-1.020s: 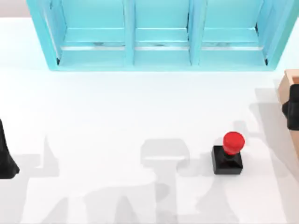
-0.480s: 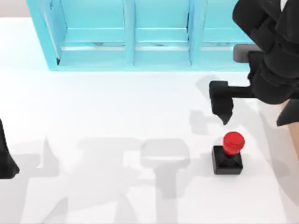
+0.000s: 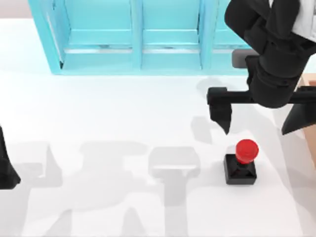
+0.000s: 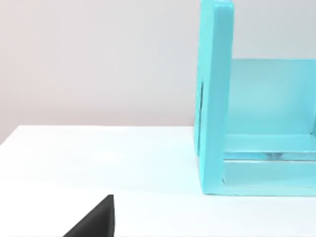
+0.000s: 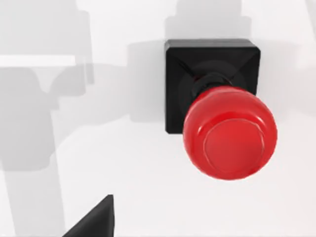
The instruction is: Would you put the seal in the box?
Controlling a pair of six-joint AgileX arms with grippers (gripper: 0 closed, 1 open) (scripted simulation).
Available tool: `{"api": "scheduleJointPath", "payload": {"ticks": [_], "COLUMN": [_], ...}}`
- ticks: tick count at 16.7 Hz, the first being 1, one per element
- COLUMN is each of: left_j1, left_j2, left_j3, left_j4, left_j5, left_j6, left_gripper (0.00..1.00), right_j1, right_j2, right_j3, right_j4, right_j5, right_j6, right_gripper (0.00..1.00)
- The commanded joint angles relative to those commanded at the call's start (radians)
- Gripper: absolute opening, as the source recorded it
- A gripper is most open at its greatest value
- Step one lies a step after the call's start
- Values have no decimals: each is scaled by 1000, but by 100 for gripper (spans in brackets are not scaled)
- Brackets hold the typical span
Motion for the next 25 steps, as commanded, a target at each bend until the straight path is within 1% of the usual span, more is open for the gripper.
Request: {"api": "scheduleJointPath", "payload": {"ticks": [4,11,16,25], "left_j1": [0,0,0,0], "left_j2": [0,0,0,0], "left_j3": [0,0,0,0], "left_j4": [0,0,0,0], "left_j5": [0,0,0,0], "left_j6": [0,0,0,0], "left_gripper": [100,100,100,100], "right_j1": [-3,2,3,3], "right_j2": [6,72,81,81], "right_j3": [-39,-274,-300,-300], "right_j4": [42,351,381,381], "right_j5": [0,0,0,0], "right_j6": [-2,4,5,5], "right_gripper": [100,100,100,32]}}
